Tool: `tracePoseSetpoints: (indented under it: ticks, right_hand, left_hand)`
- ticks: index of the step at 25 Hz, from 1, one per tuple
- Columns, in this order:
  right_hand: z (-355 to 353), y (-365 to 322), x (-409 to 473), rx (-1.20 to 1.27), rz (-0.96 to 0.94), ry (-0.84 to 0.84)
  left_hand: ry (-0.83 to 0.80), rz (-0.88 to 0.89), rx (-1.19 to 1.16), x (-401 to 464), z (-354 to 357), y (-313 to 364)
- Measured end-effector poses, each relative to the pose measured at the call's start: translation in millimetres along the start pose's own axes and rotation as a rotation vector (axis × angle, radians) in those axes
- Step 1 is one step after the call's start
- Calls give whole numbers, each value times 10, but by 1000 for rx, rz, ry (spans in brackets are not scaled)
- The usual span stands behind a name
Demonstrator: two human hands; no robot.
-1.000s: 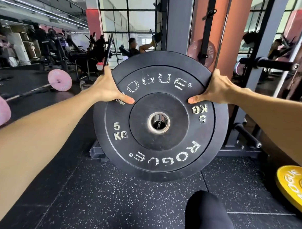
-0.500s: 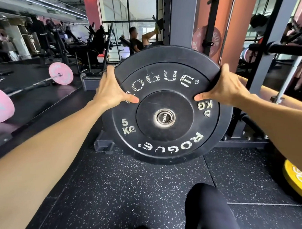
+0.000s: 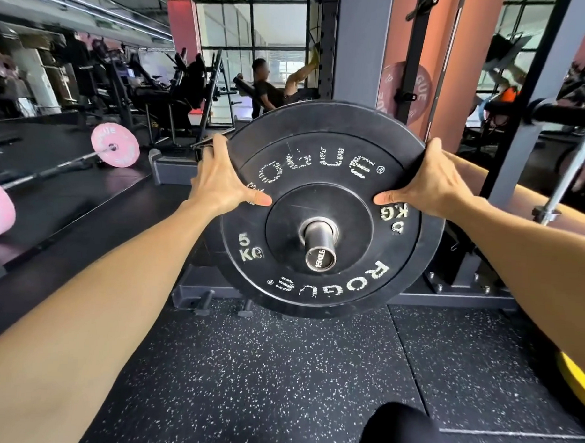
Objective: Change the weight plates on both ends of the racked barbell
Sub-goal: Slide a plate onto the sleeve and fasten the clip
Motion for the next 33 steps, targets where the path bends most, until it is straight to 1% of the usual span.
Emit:
tracePoseSetpoints:
  ticks: [7,12,20,26,30,33]
  right_hand:
    - [289,263,620,-4,-26,1]
    - [550,533,1079,21,-31,25]
    - [932,910,1785,34,-17,53]
    - [1194,1154,2249,47,-19,96]
    - [1365,1299,2528,56,-3,124]
    - [1418,1370,2652,58,-13,96]
  left_hand:
    - [-2,-36,-9,567,313,4]
    - [-14,-23,-36,1065,574,67]
    - [-6,-27,-16,1837,975,203]
    - [27,-9,9,2330,1253,285]
    - [79,5,21,2623,1436,309]
    - [58,15,43,2758,1491,308]
Point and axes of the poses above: each hand's wrist, its own x-axis towards the middle knuckle, its own z-axis out of the palm, y = z × x, the point moved 3 cm from there along x, towards the middle knuckle, and after that the axes turned 14 degrees about -z, right-handed, at the moved point
